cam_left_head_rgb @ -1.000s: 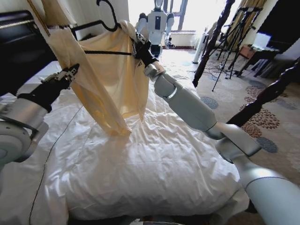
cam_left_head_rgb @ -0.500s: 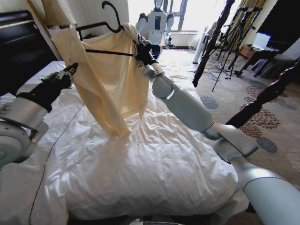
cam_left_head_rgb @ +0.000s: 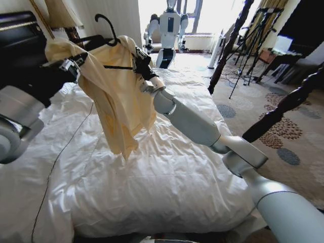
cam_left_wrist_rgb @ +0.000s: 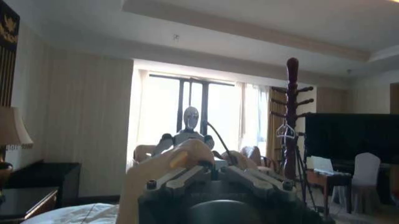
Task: Pick up the clothes from the bed and hang them on the clothes hanger.
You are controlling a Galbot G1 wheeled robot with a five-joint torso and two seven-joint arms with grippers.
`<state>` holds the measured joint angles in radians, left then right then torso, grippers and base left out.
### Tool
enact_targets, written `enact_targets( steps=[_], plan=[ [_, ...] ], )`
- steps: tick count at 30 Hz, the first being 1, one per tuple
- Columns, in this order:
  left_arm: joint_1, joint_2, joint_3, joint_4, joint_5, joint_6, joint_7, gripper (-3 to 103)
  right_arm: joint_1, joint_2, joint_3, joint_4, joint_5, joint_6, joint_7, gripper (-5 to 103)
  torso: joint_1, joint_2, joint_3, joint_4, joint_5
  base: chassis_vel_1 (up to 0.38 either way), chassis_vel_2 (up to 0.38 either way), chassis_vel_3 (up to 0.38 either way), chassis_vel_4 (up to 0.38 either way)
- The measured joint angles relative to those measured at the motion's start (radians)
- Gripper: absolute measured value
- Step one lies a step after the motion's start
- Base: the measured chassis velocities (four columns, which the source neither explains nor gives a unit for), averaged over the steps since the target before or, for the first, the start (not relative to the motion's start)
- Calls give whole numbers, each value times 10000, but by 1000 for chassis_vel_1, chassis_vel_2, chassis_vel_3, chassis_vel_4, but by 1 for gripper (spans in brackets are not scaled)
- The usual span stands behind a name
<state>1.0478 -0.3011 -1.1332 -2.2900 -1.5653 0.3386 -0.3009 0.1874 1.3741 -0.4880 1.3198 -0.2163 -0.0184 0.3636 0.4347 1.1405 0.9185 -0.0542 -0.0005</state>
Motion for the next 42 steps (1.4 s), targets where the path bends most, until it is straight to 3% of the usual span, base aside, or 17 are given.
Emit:
enact_targets(
  steps=[6, 15, 18, 25, 32, 35, 42],
  plan=[
    [-23, 529, -359, 523, -764, 21, 25, 0, -105, -790, 338, 28, -464, 674, -210, 3, 0, 0, 0, -2, 5, 0, 0, 0, 0],
    [75, 664, -314, 1018, -781, 22, 186, 0, -38, -1592, 634, 30, -1272, 1706, -659, 3, 1, 0, 0, -3, 2, 0, 0, 0, 0],
    [93, 865, -218, 1415, -661, 22, 679, 0, 20, -1948, 729, -16, -2092, 2362, -860, 3, 0, 0, 0, -2, 1, 0, 0, 0, 0],
    [1, 1292, -102, 1743, -500, -19, 1546, 0, 0, -2000, 837, 207, -3532, 2775, -994, 3, 1, 0, 0, -2, 1, 0, 0, 0, 0],
    [-103, 1635, -166, 1695, -509, -42, 2215, 0, -34, -1647, 416, 611, -3946, 2090, -1243, 3, -1, 0, -1, 0, 0, 0, 0, 0, 0],
    [-110, 1596, -217, 1245, -581, -51, 2331, 0, -108, -1149, 119, 474, -3426, 1086, -929, 3, 0, 0, 0, 2, 0, 0, 0, 0, 0],
    [17, 1307, -181, 289, -604, -51, 2461, 0, -225, -568, -122, 309, -2636, 244, -619, 3, 0, 0, 0, -1, 0, 0, 0, 0, 0]
  ],
)
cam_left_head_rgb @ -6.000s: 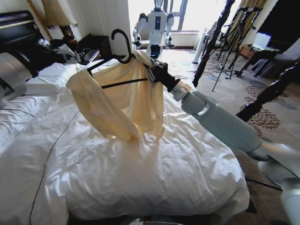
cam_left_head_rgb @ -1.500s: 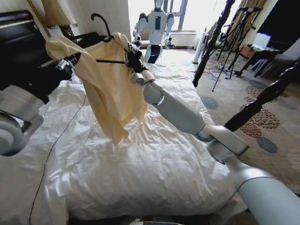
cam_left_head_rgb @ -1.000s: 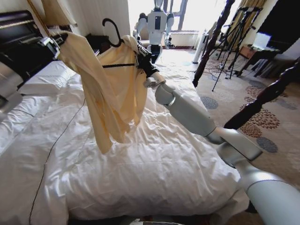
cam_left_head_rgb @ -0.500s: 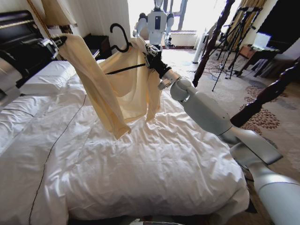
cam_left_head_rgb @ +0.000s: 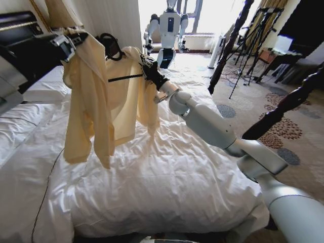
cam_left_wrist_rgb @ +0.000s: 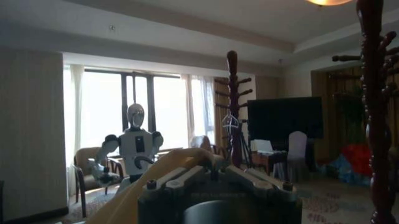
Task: Pick up the clothes from the bed and hang them on the clothes hanger.
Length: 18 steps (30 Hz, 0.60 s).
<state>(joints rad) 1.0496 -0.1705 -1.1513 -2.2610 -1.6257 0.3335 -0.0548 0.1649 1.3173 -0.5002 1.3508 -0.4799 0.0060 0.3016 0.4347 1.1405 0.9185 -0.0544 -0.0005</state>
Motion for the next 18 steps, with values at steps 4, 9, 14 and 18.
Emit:
enact_targets(
  steps=[4, 9, 14, 18],
  plan=[
    [140, -187, 30, -439, 0, 70, 26, 0, -24, 243, -221, 156, 677, -268, 283, 3, 0, 0, 0, 0, -1, 0, 0, 0, 0],
    [243, -350, 73, -875, 37, 234, 144, 0, -76, 474, -418, 386, 1591, -640, 681, 3, 0, 0, 0, 0, -1, 0, 0, 0, 0],
    [427, -615, 192, -1378, 78, 389, 213, 0, -197, 737, -520, 661, 2642, -1223, 1113, 3, 0, 0, 0, 0, 0, 0, 0, 0, 0],
    [608, -892, 277, -1686, 194, 478, 202, 0, -237, 810, -441, 721, 2902, -1417, 1280, 3, 0, 0, 0, 1, -1, 0, 0, 0, 0]
  ],
)
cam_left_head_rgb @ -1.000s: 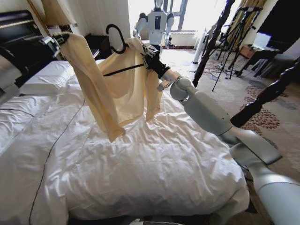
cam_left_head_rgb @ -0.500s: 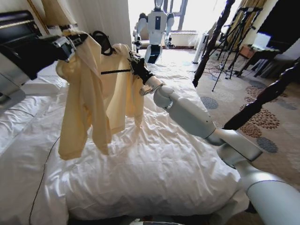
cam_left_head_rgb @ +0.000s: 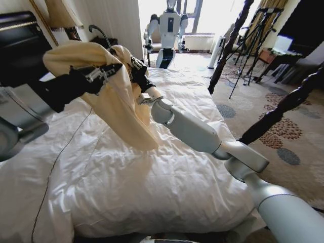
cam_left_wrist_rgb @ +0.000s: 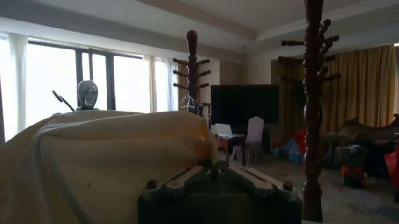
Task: Pick up the clothes from the bed and hang them on the clothes hanger.
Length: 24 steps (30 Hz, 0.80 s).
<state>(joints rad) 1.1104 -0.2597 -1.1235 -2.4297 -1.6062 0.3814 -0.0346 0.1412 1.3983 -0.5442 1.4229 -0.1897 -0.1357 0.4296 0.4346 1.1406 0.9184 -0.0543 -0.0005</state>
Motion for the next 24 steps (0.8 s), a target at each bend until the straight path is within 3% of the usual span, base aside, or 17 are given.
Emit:
enact_targets(
  steps=[4, 7, 8, 11, 12, 16, 23, 24],
  plan=[
    [89, -200, 18, -227, 19, 265, -404, -1, -35, -34, 170, 0, 124, -99, 86, 3, 0, 0, 0, 0, 3, 0, 0, 0, 0],
    [170, -379, 14, -375, 19, 399, -885, 13, -71, -182, 368, -2, 241, -162, 146, 3, 0, 0, 0, -1, 2, 0, 0, 0, 0],
    [170, -379, 14, -375, 19, 399, -885, 13, -71, -182, 368, -2, 241, -162, 146, 3, 0, 0, 0, -1, 2, 0, 0, 0, 0],
    [222, -493, 41, -460, 3, 414, -1578, 29, -94, -365, 538, -6, 296, -184, 157, 3, 0, 0, 0, -1, 3, 0, 0, 0, 0],
    [222, -514, 42, -459, -6, 413, -1707, 29, -107, -424, 585, -4, 307, -195, 161, 3, 0, 0, 0, -1, 3, 0, 0, 0, 0],
    [216, -550, 23, -442, -121, 414, -1925, 40, -152, -551, 695, 19, 337, -216, 182, 3, 1, 0, 0, -1, 2, 0, 0, 0, 0],
    [196, -611, -68, -478, -474, 352, -2425, 72, -198, -642, 1223, -122, 351, -199, 198, 3, 1, 0, 0, 0, -1, 0, 0, 0, 0],
    [196, -611, -68, -478, -474, 352, -2425, 72, -198, -642, 1223, -122, 351, -199, 198, 3, 1, 0, 0, 0, -1, 0, 0, 0, 0]
  ],
)
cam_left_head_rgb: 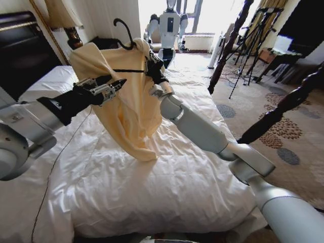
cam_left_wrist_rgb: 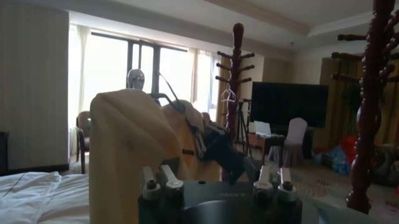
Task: Pick up the clothes from the bed and hang them on the clothes hanger.
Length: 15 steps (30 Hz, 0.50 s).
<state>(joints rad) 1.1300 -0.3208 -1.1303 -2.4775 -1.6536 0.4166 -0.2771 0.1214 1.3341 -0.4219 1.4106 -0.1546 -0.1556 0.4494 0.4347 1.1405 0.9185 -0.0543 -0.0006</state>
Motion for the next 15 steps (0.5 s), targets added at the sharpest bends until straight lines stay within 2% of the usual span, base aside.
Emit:
enact_targets(
  steps=[2, 3, 5, 7, 15],
  plan=[
    [19, -30, -2, 2, -3, -55, -134, 83, 26, -116, 131, -23, -15, 93, -4, 3, 0, 0, 0, -1, 1, 0, 0, 0, 0],
    [19, -30, -2, 2, -3, -55, -134, 83, 26, -116, 131, -23, -15, 93, -4, 3, 0, 0, 0, -1, 1, 0, 0, 0, 0],
    [-5, -36, -5, 125, 14, -112, -328, 93, 62, -319, 212, -23, -140, 329, -73, 3, 0, 0, 0, 0, 2, 0, 0, 0, 0],
    [-21, -33, -26, 246, 45, -159, -394, 97, 70, -458, 215, 2, -192, 466, -137, 3, 0, 0, 0, -1, 2, 0, 0, 0, 0],
    [-291, 291, -109, 959, 137, -329, -400, 100, -31, -1419, 157, 449, -519, 1186, -436, 3, 1, 0, 0, -2, 6, 0, 0, 0, 0]
  ],
)
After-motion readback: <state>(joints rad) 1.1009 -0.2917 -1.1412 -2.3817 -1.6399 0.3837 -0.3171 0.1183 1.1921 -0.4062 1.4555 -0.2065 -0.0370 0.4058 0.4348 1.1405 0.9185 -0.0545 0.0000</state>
